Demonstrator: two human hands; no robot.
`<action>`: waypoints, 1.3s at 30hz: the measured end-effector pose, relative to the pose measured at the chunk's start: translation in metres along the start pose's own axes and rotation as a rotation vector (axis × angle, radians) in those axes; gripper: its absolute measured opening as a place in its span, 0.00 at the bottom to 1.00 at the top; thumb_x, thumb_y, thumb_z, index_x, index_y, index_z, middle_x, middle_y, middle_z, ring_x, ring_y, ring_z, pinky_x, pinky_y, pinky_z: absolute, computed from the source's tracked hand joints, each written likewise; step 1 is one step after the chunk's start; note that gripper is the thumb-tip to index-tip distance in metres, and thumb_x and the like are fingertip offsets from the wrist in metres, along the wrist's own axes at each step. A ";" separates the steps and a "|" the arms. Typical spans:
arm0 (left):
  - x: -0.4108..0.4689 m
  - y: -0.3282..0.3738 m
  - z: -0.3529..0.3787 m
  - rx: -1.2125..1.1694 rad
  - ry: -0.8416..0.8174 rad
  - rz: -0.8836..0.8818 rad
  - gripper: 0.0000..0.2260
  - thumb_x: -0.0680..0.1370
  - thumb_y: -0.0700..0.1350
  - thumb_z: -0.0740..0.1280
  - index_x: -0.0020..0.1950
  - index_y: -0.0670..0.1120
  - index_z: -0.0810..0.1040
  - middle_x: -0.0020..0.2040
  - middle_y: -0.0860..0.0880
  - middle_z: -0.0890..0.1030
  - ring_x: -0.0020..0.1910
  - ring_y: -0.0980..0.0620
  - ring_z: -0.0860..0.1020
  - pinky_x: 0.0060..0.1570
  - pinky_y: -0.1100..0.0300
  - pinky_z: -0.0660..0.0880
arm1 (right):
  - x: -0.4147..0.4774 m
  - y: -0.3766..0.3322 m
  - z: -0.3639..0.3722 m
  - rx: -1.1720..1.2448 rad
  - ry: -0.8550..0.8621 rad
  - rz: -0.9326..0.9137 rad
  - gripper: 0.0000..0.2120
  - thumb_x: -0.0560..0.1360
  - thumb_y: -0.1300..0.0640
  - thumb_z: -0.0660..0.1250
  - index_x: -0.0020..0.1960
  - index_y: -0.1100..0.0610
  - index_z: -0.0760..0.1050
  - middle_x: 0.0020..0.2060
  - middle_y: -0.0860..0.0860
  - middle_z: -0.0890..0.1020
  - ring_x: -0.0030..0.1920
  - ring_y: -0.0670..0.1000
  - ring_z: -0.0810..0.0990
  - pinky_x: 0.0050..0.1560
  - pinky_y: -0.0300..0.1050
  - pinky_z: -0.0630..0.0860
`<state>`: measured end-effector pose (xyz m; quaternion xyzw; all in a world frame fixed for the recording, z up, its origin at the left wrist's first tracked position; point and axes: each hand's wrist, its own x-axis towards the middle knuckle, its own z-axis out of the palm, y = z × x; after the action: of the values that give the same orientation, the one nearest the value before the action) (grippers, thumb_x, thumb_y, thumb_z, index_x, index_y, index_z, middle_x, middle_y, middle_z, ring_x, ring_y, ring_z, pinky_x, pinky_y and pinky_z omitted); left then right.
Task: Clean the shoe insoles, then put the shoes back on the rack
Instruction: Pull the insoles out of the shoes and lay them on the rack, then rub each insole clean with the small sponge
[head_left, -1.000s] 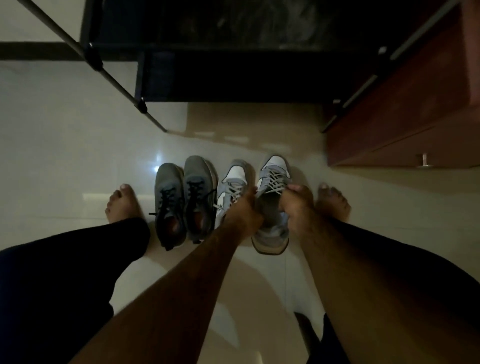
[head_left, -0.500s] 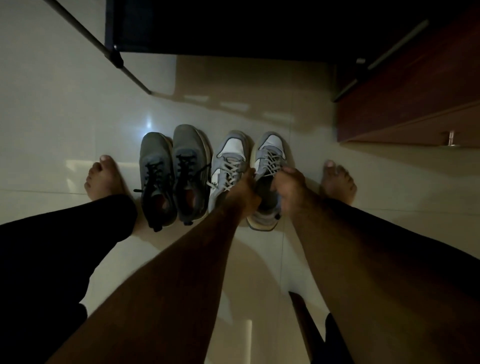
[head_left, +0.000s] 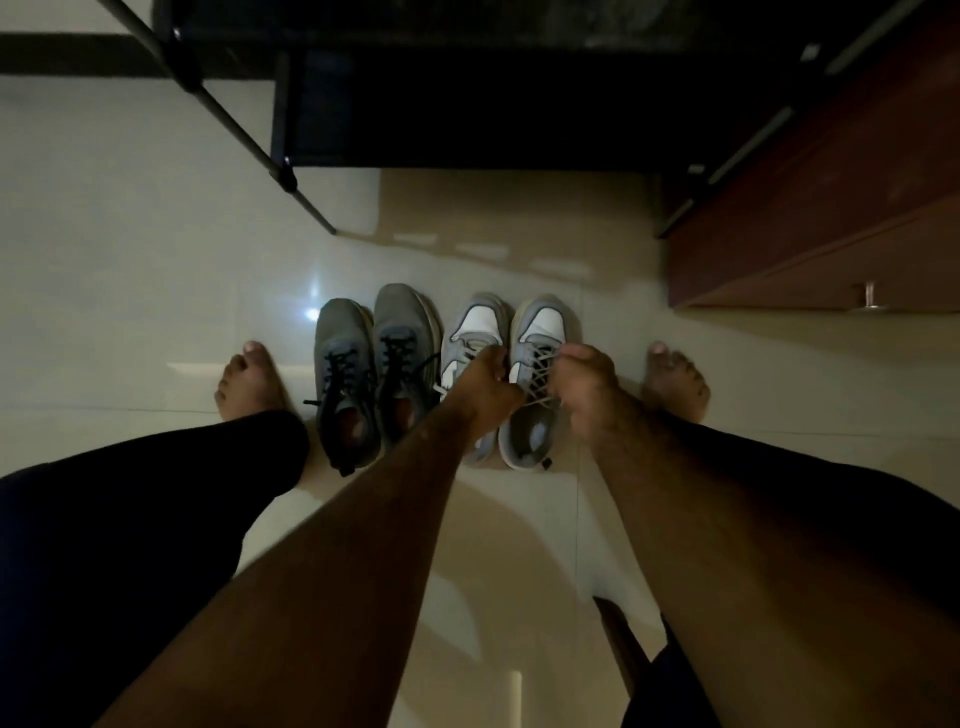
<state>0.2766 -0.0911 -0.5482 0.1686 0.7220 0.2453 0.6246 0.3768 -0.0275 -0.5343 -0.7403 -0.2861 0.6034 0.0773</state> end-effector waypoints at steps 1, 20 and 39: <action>-0.007 0.006 -0.004 -0.020 -0.003 0.017 0.20 0.75 0.33 0.69 0.64 0.48 0.72 0.51 0.47 0.76 0.50 0.45 0.76 0.48 0.53 0.73 | -0.006 -0.001 0.000 -0.003 -0.033 -0.015 0.20 0.82 0.71 0.59 0.73 0.64 0.73 0.68 0.61 0.77 0.60 0.61 0.78 0.55 0.45 0.78; -0.143 0.077 -0.087 -0.249 0.160 0.309 0.24 0.81 0.33 0.66 0.75 0.46 0.68 0.69 0.43 0.76 0.62 0.44 0.79 0.54 0.47 0.78 | -0.155 -0.074 0.005 -0.185 -0.203 -0.478 0.21 0.75 0.69 0.67 0.65 0.53 0.81 0.56 0.50 0.80 0.57 0.50 0.77 0.48 0.43 0.74; -0.215 0.175 -0.222 -0.458 0.352 0.610 0.19 0.83 0.40 0.66 0.74 0.48 0.69 0.60 0.46 0.78 0.60 0.44 0.81 0.53 0.47 0.83 | -0.260 -0.215 0.082 -0.161 -0.358 -0.802 0.21 0.77 0.66 0.67 0.66 0.48 0.80 0.60 0.47 0.79 0.59 0.47 0.79 0.53 0.48 0.78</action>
<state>0.0822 -0.0977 -0.2510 0.1868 0.6616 0.5983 0.4116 0.2005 -0.0038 -0.2357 -0.4584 -0.6054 0.6202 0.1967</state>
